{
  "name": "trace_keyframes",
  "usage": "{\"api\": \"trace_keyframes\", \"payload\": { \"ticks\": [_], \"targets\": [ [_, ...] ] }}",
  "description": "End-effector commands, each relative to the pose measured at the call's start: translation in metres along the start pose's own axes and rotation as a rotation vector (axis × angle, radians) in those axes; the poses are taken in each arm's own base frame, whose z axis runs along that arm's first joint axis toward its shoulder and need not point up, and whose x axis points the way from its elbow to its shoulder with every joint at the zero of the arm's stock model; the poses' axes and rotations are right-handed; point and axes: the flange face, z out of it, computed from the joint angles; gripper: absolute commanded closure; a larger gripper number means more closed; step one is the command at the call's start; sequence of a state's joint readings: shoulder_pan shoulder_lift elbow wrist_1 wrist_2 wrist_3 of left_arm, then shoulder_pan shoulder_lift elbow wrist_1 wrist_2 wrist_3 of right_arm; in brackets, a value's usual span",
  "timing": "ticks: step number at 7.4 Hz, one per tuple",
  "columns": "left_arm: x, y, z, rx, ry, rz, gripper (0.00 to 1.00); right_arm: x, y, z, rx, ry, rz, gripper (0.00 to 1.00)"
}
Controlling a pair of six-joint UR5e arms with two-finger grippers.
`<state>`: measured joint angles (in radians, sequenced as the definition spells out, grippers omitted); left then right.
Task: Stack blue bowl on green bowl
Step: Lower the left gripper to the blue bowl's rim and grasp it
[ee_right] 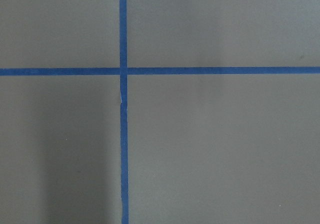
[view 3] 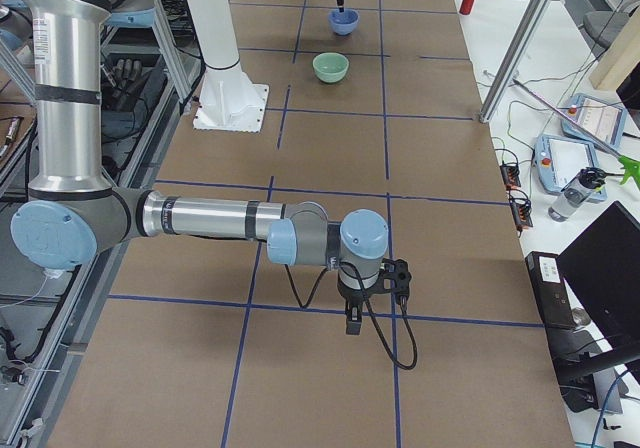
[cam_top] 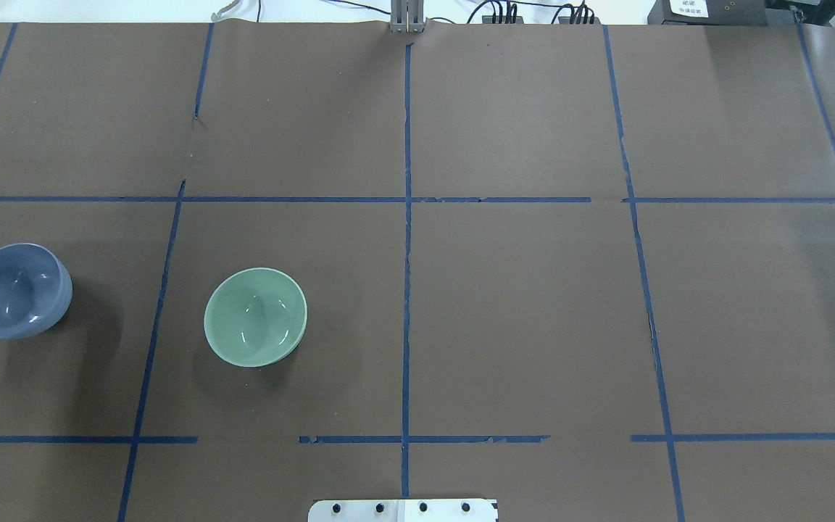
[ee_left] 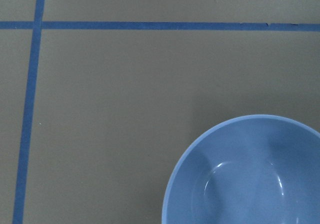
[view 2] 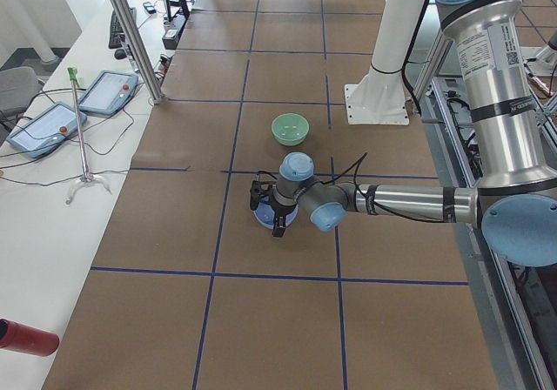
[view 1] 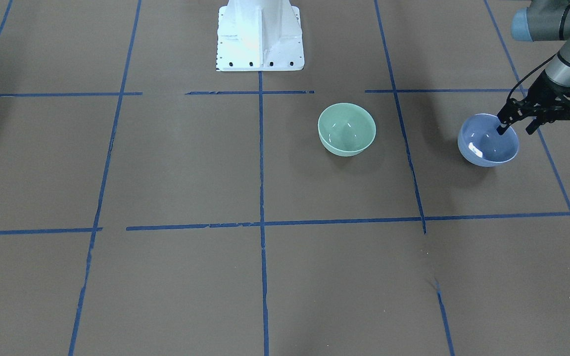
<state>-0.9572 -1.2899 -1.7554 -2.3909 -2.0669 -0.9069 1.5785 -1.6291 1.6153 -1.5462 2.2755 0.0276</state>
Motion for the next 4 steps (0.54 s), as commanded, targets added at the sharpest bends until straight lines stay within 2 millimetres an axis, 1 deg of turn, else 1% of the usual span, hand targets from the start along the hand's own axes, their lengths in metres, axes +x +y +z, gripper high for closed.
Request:
{"api": "trace_keyframes", "payload": {
  "ticks": [1,3,4],
  "targets": [
    [-0.001,0.002,0.006,-0.015,-0.003,-0.01,1.0,0.0,0.0,0.0,-0.001,0.001,0.001,0.0],
    [0.001,0.001,0.004,-0.008,0.0,-0.008,1.0,0.0,0.0,0.0,0.0,-0.001,0.0,0.0],
    [0.01,-0.004,-0.007,0.01,0.021,0.002,1.0,0.0,0.0,0.0,-0.001,0.001,0.001,0.0]
  ]
}}
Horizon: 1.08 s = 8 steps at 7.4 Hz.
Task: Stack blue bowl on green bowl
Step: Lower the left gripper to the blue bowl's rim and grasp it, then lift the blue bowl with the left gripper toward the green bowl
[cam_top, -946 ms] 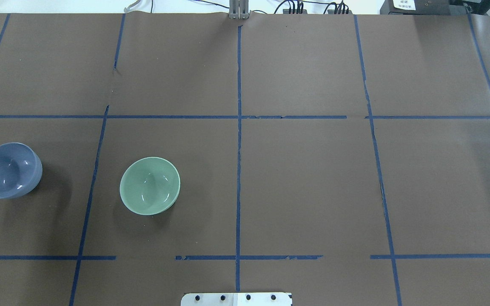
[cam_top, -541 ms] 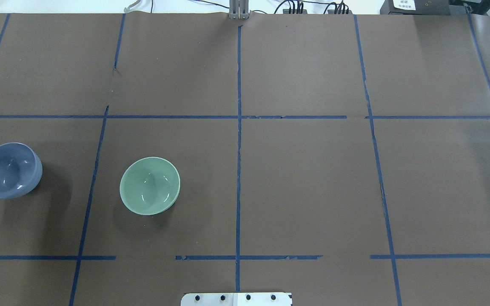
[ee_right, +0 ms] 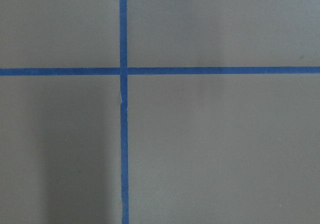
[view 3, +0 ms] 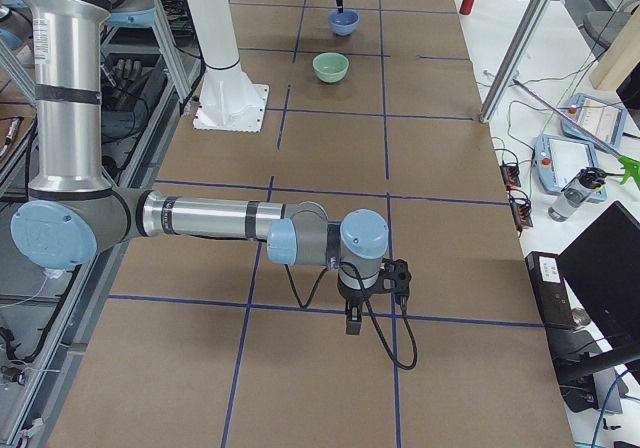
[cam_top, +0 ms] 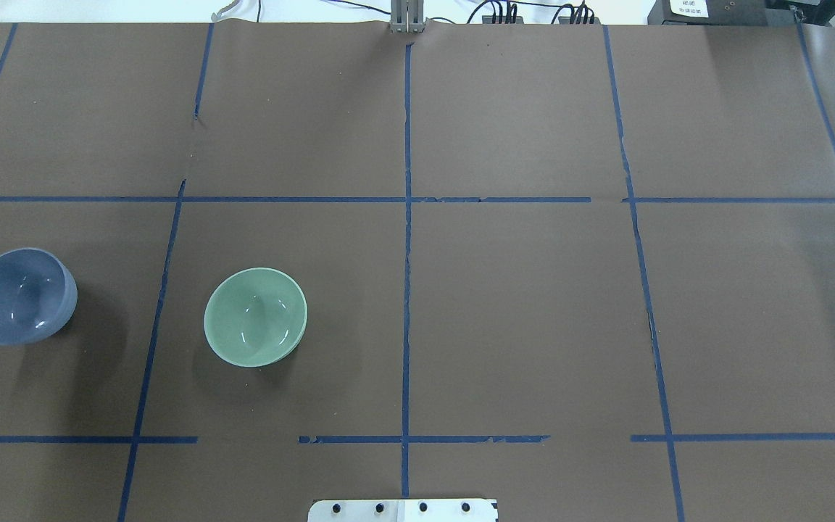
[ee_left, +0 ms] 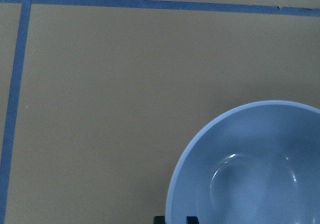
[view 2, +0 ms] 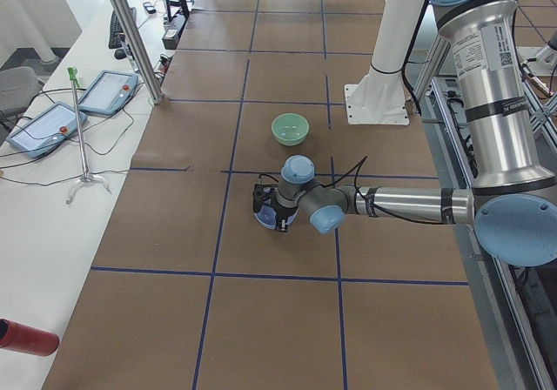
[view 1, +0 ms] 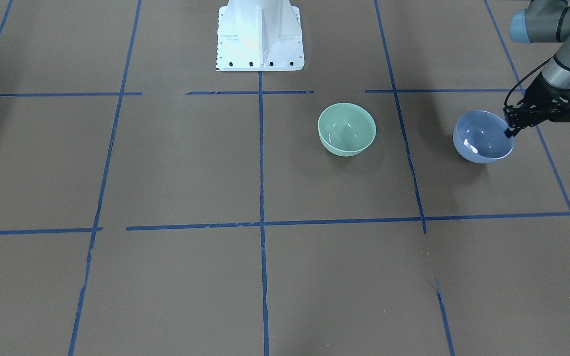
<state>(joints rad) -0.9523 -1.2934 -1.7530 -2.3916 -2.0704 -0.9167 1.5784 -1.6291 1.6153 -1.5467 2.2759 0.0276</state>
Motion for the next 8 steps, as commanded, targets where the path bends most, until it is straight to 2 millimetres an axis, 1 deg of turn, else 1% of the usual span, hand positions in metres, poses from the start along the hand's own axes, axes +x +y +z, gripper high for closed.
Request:
{"api": "trace_keyframes", "payload": {
  "ticks": [1,2,4,5,6,7,8],
  "targets": [
    [0.031,-0.007,-0.03,0.034,0.046,0.029,1.0,0.0,0.0,0.0,0.0,0.0,0.0,0.0],
    [0.064,-0.013,-0.06,0.026,0.037,0.021,1.0,0.0,0.0,0.0,0.0,0.001,0.0,0.0],
    [0.138,-0.025,-0.126,0.012,0.015,-0.024,1.0,0.0,0.0,0.0,-0.001,0.001,0.001,0.0],
    [0.175,-0.035,-0.141,0.016,0.037,-0.124,1.0,0.0,0.0,0.0,0.0,0.001,0.0,0.0],
    [0.214,-0.023,-0.137,-0.026,0.075,-0.184,1.0,0.0,0.0,0.0,0.0,0.001,0.0,0.0],
    [0.25,-0.008,-0.136,-0.065,0.105,-0.232,1.0,0.0,0.0,0.0,0.0,0.001,0.0,0.0],
    [0.292,0.004,-0.129,-0.119,0.101,-0.284,1.0,0.0,0.0,0.0,0.0,0.001,0.0,0.0]
  ]
}}
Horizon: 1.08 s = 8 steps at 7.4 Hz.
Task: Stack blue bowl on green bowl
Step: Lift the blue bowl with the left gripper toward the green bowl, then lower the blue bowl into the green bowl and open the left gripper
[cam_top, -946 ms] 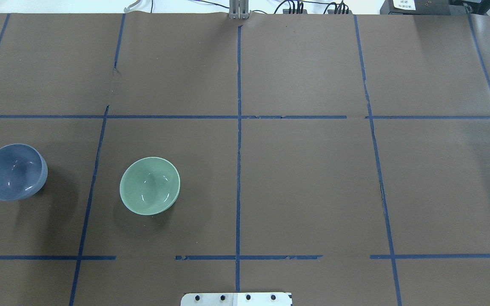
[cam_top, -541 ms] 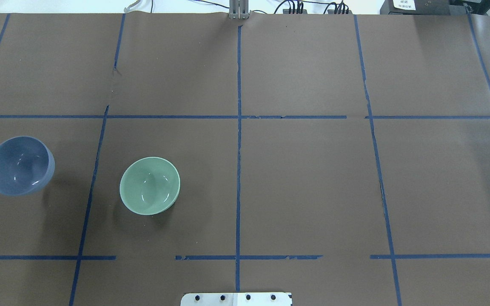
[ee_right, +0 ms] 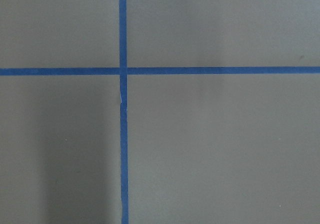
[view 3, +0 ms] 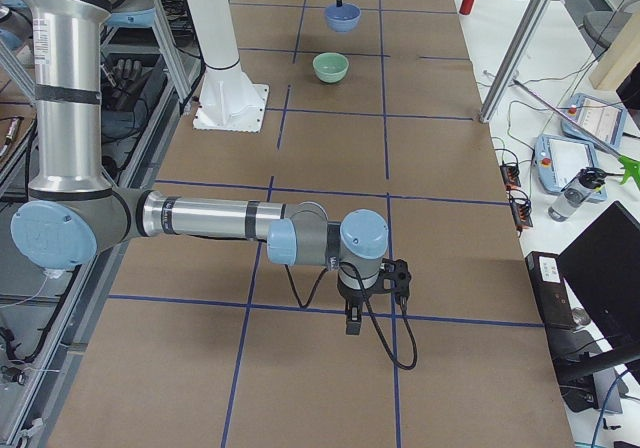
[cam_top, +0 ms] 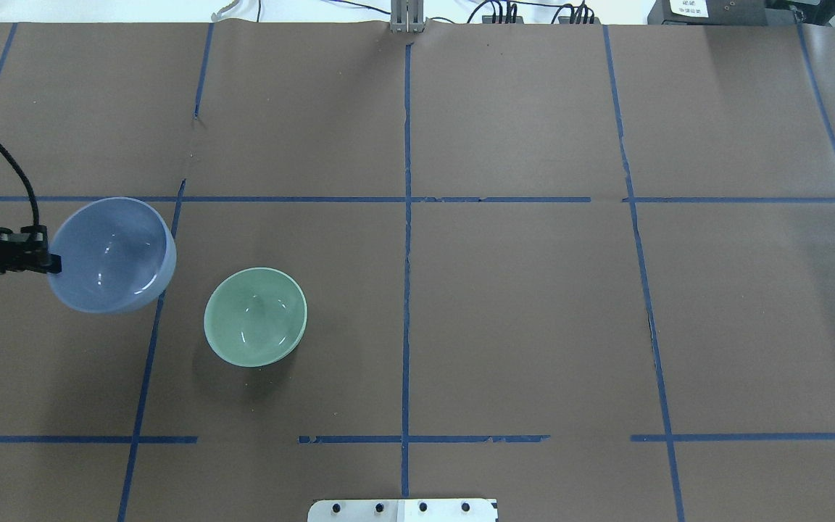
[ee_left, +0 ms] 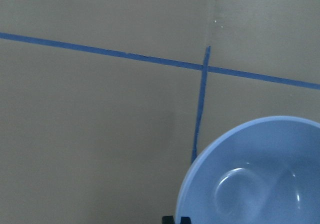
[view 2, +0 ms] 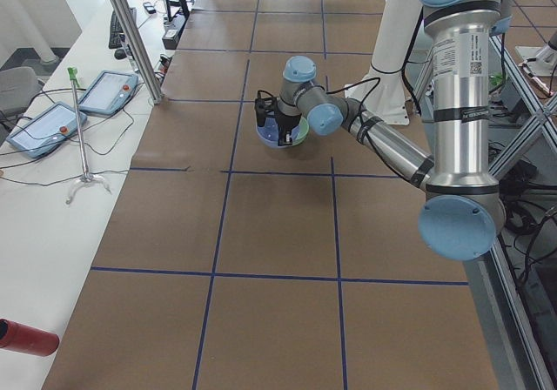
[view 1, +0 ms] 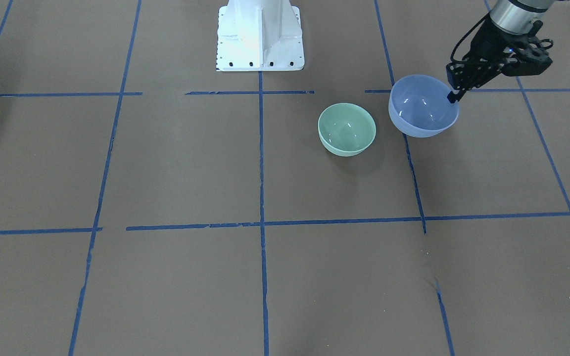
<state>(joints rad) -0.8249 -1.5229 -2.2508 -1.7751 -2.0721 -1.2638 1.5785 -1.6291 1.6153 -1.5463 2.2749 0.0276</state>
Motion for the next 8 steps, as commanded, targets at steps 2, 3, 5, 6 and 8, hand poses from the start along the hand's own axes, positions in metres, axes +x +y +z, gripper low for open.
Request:
{"api": "trace_keyframes", "payload": {
  "ticks": [2,3,5,6,8],
  "targets": [
    [0.108,0.059,0.05,-0.059,-0.047,-0.129,1.0,0.0,0.0,0.0,0.0,0.0,0.0,0.0],
    [0.115,0.059,0.074,-0.059,-0.076,-0.159,1.0,0.0,0.0,0.0,0.0,0.0,0.0,0.0],
    [0.115,0.055,0.087,-0.06,-0.096,-0.167,1.0,0.0,0.0,0.0,-0.001,0.0,0.001,0.0],
    [0.111,0.052,0.098,-0.061,-0.116,-0.174,1.0,0.0,0.0,0.0,-0.001,0.0,0.001,0.0],
    [0.108,0.052,0.121,-0.05,-0.113,-0.161,1.0,0.0,0.0,0.0,0.0,0.0,0.0,0.0]
  ]
}}
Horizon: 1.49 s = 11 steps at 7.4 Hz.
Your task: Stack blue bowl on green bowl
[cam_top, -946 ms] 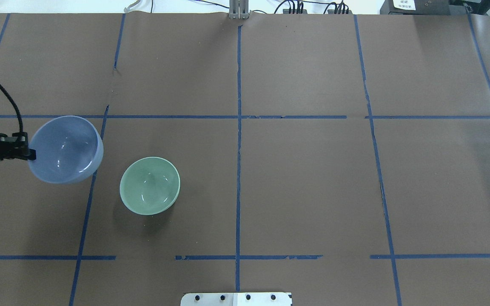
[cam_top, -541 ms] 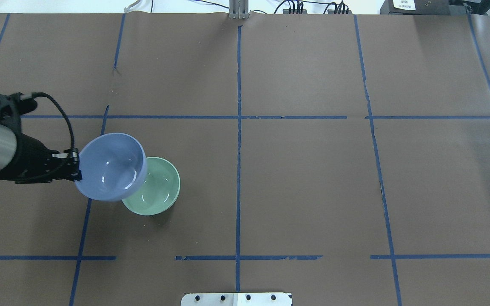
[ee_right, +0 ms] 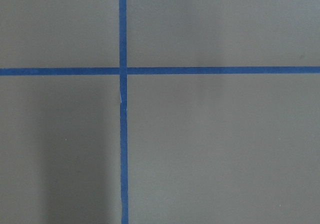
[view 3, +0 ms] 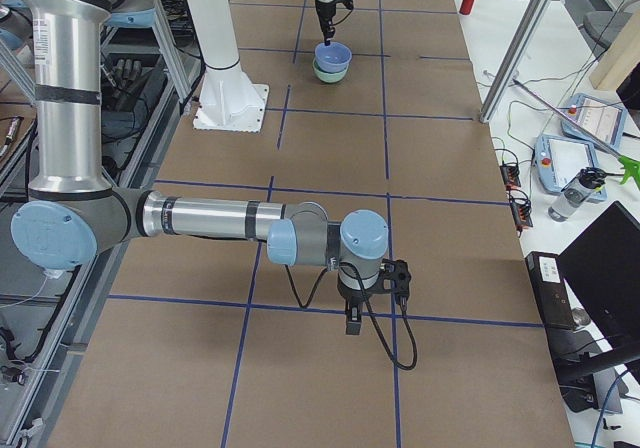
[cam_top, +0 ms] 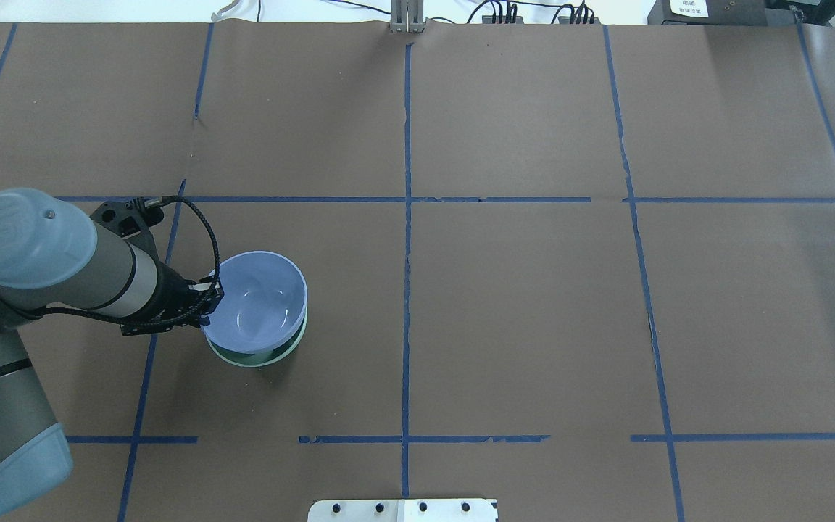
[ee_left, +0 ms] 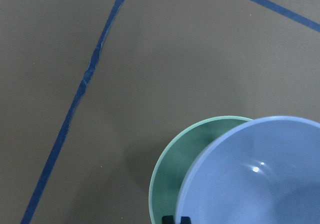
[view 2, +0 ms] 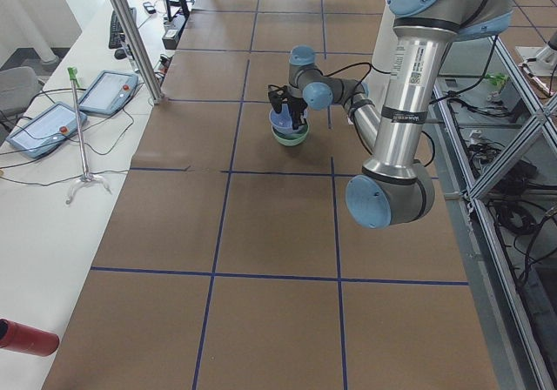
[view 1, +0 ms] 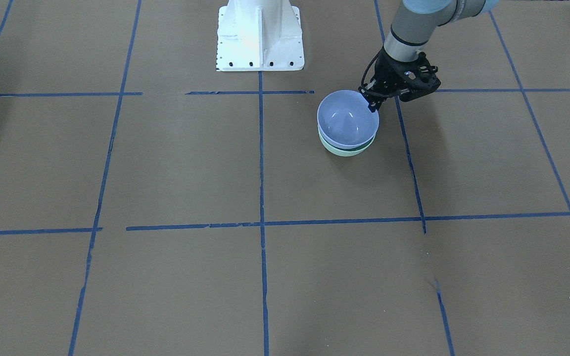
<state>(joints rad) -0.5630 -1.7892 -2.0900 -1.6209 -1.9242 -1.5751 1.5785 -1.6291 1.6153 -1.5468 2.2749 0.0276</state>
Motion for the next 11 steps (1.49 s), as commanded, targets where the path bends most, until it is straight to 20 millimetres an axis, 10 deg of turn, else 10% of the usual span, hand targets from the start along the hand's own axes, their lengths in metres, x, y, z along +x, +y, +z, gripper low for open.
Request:
{"api": "trace_keyframes", "payload": {
  "ticks": [1,5,6,7,11],
  "targets": [
    [0.0,-0.002,0.022,0.012,0.01,0.014,1.0,0.0,0.0,0.0,0.0,0.0,0.0,0.0],
    [-0.003,-0.003,0.028,0.01,0.004,0.023,1.0,0.0,0.0,0.0,-0.001,0.0,0.001,0.0],
    [-0.005,-0.004,0.032,0.01,-0.005,0.021,0.85,0.0,0.0,0.0,0.0,0.0,0.0,0.0],
    [-0.004,-0.004,0.031,0.012,-0.002,0.022,0.01,0.0,0.0,0.0,0.0,0.0,0.0,0.0],
    [-0.022,-0.028,-0.025,-0.031,0.066,0.26,0.0,0.0,0.0,0.0,0.0,0.0,0.0,0.0]
  ]
}}
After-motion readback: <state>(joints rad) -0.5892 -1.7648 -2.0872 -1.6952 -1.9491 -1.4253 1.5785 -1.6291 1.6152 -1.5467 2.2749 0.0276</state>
